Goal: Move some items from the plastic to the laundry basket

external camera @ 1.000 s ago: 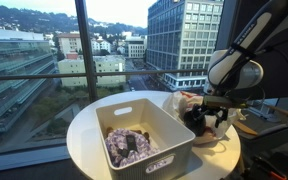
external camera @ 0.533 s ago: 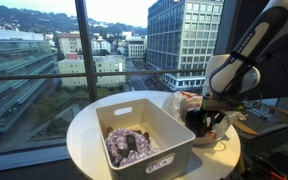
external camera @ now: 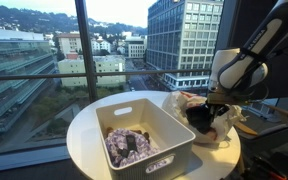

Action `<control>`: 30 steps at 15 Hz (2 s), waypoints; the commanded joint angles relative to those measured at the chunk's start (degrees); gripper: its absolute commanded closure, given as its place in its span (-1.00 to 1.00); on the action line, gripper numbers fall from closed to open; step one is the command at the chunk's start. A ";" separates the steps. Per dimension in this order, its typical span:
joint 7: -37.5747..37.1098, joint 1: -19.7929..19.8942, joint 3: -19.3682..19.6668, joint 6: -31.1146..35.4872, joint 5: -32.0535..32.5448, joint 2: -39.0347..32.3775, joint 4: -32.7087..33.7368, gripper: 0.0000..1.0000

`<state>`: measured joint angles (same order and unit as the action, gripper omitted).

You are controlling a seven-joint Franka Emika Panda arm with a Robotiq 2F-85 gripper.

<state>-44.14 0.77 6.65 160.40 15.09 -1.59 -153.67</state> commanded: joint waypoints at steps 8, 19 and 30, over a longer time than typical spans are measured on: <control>-13.46 5.21 -6.33 -25.04 27.68 15.43 4.14 0.87; 1.97 1.91 -6.46 -35.47 7.98 24.27 7.88 0.88; 21.66 -6.74 -10.78 -33.18 -30.39 21.03 10.86 0.88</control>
<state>-27.07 -2.87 -2.75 125.45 -8.24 21.82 -143.09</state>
